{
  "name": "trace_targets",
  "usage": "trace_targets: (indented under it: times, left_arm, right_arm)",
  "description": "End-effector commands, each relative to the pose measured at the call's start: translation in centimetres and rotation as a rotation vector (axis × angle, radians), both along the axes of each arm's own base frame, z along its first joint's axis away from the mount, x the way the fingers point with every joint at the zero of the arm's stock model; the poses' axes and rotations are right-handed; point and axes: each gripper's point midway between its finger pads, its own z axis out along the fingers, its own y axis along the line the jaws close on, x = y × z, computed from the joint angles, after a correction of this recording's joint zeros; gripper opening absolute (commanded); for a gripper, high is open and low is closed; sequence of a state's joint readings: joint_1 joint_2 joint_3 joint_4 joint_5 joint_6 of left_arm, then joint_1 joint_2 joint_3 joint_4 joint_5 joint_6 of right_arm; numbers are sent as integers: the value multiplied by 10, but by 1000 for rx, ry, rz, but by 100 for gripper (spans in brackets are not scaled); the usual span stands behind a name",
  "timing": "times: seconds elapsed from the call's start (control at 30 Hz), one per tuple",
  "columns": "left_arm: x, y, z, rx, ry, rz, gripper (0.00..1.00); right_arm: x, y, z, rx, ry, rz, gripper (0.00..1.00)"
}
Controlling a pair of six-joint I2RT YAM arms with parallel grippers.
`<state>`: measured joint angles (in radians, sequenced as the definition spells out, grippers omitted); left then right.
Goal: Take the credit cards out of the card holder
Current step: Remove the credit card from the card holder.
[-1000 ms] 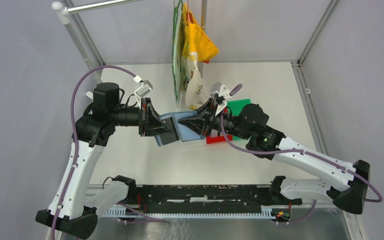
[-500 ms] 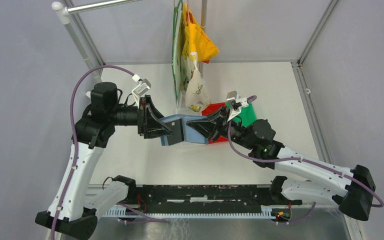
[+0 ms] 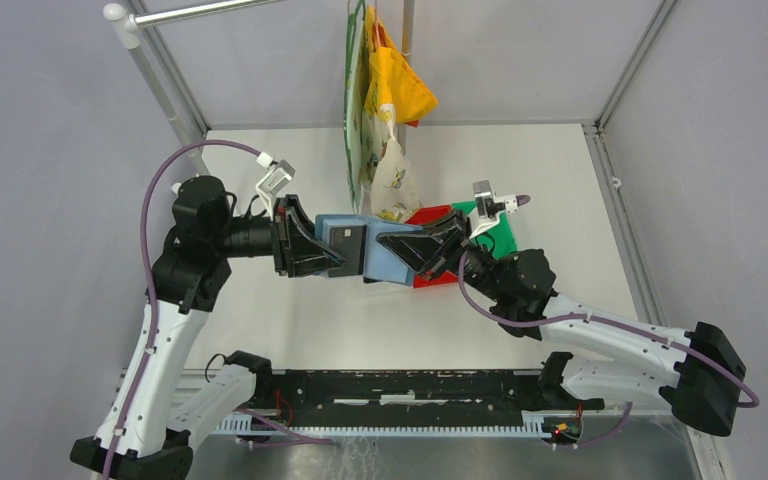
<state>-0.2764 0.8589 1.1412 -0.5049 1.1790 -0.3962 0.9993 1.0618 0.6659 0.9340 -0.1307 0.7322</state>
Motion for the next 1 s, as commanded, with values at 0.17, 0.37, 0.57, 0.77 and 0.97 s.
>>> trace_targets:
  times: [0.17, 0.37, 0.57, 0.77, 0.97]
  left_arm:
    - [-2, -2, 5, -27, 19, -31, 23]
    - [-1, 0, 11, -9, -37, -9, 2]
    - [26, 5, -17, 126, 5, 106, 2]
    - [45, 15, -43, 247, 20, 197, 2]
    - [54, 26, -73, 382, 37, 205, 2]
  right_arm:
    - [-12, -21, 35, 181, -37, 28, 0]
    - [-8, -17, 22, 128, -9, 19, 20]
    - [17, -31, 7, -17, 20, -145, 72]
    - [52, -53, 16, -232, 25, -297, 82]
    - [30, -22, 15, -307, -7, -46, 81]
